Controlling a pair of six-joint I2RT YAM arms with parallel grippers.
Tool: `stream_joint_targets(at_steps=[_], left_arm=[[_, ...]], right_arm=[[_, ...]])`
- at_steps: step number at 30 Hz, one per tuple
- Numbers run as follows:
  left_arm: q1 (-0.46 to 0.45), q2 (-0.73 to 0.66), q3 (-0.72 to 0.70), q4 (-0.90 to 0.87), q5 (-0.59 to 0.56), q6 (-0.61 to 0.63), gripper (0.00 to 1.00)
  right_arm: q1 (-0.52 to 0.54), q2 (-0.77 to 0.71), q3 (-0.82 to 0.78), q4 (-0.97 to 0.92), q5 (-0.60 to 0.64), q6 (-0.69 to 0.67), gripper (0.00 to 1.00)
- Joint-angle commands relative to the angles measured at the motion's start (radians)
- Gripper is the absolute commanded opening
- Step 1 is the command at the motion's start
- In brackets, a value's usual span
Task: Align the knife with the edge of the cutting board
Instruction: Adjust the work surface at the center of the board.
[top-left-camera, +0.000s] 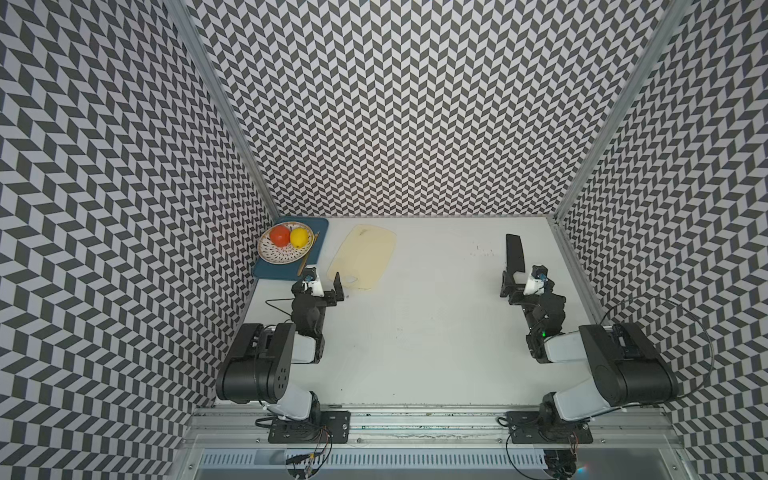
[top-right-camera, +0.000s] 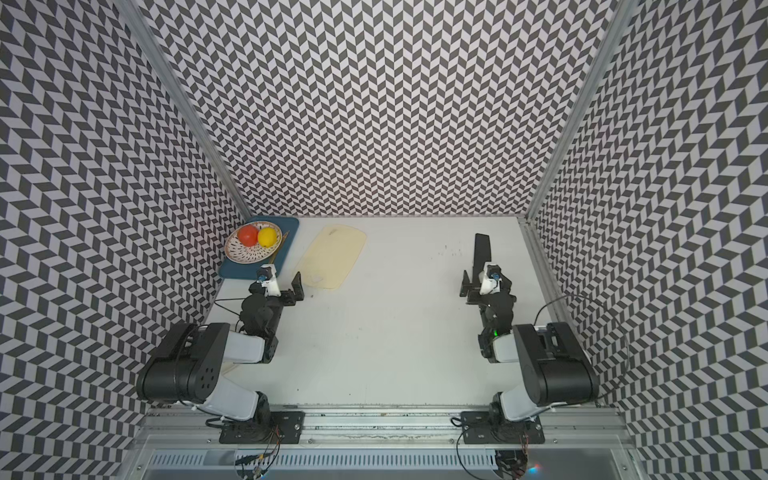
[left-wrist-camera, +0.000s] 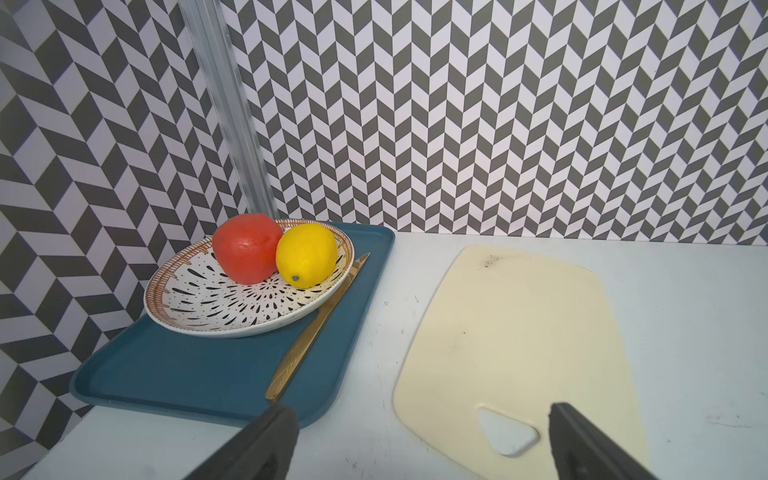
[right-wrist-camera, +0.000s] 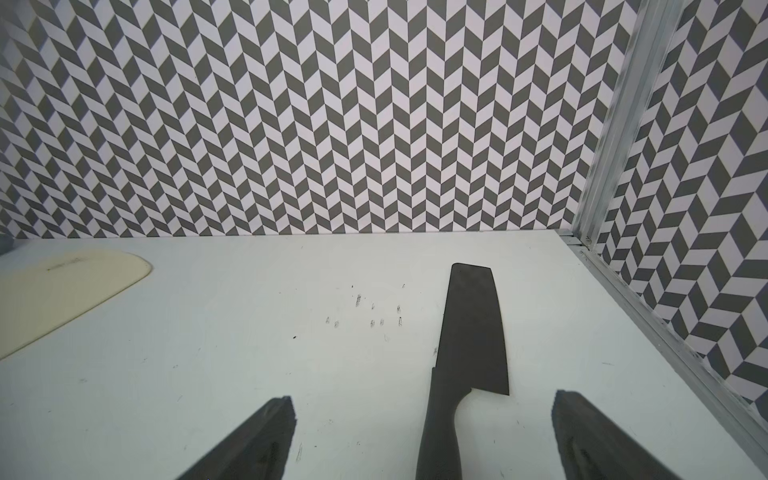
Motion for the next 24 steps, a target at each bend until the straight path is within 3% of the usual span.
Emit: stream_joint_targets(at_steps=[1,16,18,21,24], left_arm=[[0.002,0.004,0.01,0.027,0.001,0.009,1.0],[0.003,0.003,0.01,0.026,0.003,0.011,1.0],[-0.003,-0.006,0.014,0.023,-0.03,0.005,1.0],[-0.017,-0.097,0.097,-0.196,-0.136,-0.018,1.0],[-0.023,-0.171,0.242,-0.477,-0.199,-0.029,1.0]], right_arm=[[-0.002,0.001,0.017,0.023,-0.008,-0.006,1.0],[-0.008,0.002,0.018,0.018,-0.016,-0.004,1.0],[-0.008,-0.005,0.013,0.025,0.033,0.014,1.0],[-0.006,-0.044,-0.003,0.034,0.111,0.044,1.0],[0.016,-0.151,0.08,-0.212,0.171,0.065,1.0]])
